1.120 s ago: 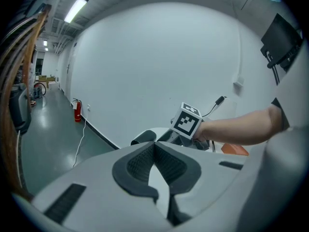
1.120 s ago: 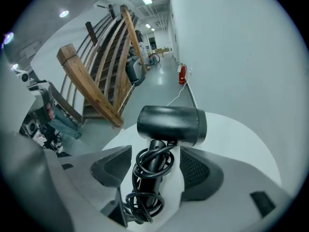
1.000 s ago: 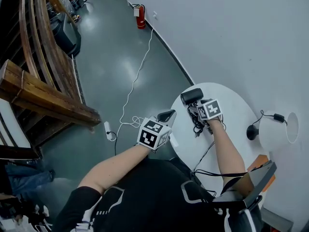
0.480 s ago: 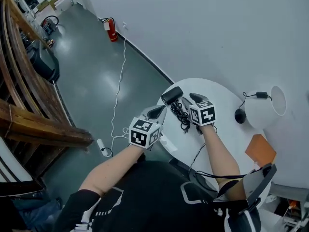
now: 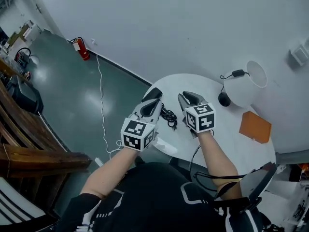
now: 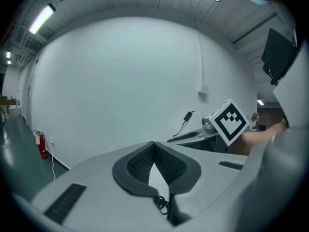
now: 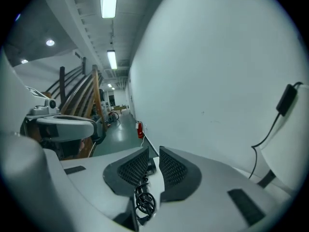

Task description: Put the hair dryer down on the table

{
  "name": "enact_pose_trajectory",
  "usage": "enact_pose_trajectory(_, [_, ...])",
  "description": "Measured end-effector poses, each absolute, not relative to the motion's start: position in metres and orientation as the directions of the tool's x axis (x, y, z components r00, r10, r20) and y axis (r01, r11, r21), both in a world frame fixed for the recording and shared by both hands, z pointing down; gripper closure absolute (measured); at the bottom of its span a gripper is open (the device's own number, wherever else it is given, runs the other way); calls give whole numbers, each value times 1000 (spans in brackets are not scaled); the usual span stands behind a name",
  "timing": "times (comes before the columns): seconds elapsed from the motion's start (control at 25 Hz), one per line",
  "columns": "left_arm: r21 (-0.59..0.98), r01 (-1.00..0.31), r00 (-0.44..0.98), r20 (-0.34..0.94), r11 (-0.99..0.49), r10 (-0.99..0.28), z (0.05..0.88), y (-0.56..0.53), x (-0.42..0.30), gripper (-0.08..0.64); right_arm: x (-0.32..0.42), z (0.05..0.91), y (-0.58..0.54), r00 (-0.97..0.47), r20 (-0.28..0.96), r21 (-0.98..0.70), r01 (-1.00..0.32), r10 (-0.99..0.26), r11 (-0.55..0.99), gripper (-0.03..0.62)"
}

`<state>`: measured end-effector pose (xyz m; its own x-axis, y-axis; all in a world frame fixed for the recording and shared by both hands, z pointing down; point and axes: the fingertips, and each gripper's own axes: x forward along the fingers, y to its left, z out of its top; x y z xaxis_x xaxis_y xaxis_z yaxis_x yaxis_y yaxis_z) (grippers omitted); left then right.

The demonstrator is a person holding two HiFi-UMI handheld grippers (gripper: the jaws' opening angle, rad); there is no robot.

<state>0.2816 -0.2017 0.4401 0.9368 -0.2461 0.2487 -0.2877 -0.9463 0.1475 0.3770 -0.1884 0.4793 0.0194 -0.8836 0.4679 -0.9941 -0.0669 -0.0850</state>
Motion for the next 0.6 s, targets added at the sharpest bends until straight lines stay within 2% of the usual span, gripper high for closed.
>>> enact_pose_trajectory(0.16, [43, -247, 943, 240, -968, -230, 433, -195, 293, 554, 385, 455, -166, 90, 410, -67, -990, -908, -128, 518])
enact_pose_trajectory(0.6, [56, -127, 983, 144, -990, -117, 393, -166, 319, 554, 403, 404, -99, 305, 281, -48, -943, -910, -331, 534])
